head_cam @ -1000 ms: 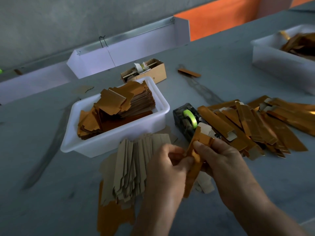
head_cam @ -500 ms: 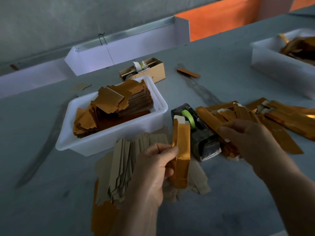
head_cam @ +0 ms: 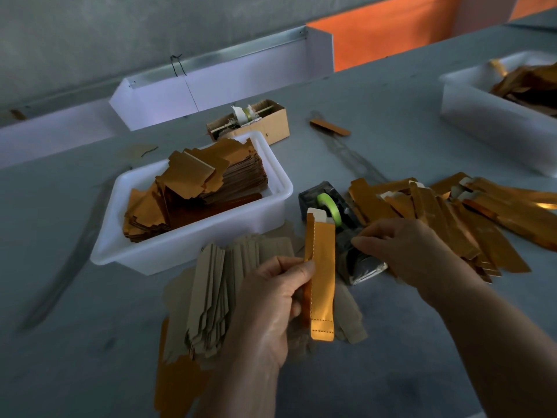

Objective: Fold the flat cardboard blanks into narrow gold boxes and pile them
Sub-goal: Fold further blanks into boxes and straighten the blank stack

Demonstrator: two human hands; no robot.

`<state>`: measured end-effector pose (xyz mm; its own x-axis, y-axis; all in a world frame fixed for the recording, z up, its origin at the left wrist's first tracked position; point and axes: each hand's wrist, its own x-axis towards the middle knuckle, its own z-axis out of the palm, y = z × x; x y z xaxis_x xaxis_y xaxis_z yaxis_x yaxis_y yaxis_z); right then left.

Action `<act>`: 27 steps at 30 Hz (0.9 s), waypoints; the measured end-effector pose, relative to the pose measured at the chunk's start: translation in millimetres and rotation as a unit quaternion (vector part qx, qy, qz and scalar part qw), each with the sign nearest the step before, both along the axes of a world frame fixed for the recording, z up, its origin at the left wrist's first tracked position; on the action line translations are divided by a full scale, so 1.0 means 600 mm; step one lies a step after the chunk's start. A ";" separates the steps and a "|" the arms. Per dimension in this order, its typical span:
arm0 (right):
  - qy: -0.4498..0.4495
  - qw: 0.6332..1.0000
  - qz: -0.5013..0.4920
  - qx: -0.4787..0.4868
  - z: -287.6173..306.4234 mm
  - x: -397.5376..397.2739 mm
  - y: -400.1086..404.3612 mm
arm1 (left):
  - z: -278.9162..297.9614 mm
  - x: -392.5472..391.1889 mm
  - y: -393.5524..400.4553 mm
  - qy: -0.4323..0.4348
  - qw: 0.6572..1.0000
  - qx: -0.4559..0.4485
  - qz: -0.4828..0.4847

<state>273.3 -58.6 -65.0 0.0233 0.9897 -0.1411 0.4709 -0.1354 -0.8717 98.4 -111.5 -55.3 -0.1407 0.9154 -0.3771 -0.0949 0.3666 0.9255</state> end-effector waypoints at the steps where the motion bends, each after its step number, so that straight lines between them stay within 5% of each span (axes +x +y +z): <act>1: 0.013 1.000 -0.007 0.006 -0.001 -0.002 -0.001 | 0.000 0.000 0.000 0.000 1.000 0.000 0.000; 8: 0.202 0.976 -0.079 0.034 0.009 -0.016 -0.021 | -0.003 -0.001 -0.001 0.008 1.000 0.000 0.004; 13: -0.075 0.983 -0.113 0.126 -0.006 -0.010 -0.047 | 0.004 -0.001 0.001 -0.016 1.000 -0.003 0.006; 27: 0.000 0.987 -0.137 0.088 -0.044 -0.018 -0.056 | 0.014 0.064 0.029 -0.049 0.994 0.048 -0.084</act>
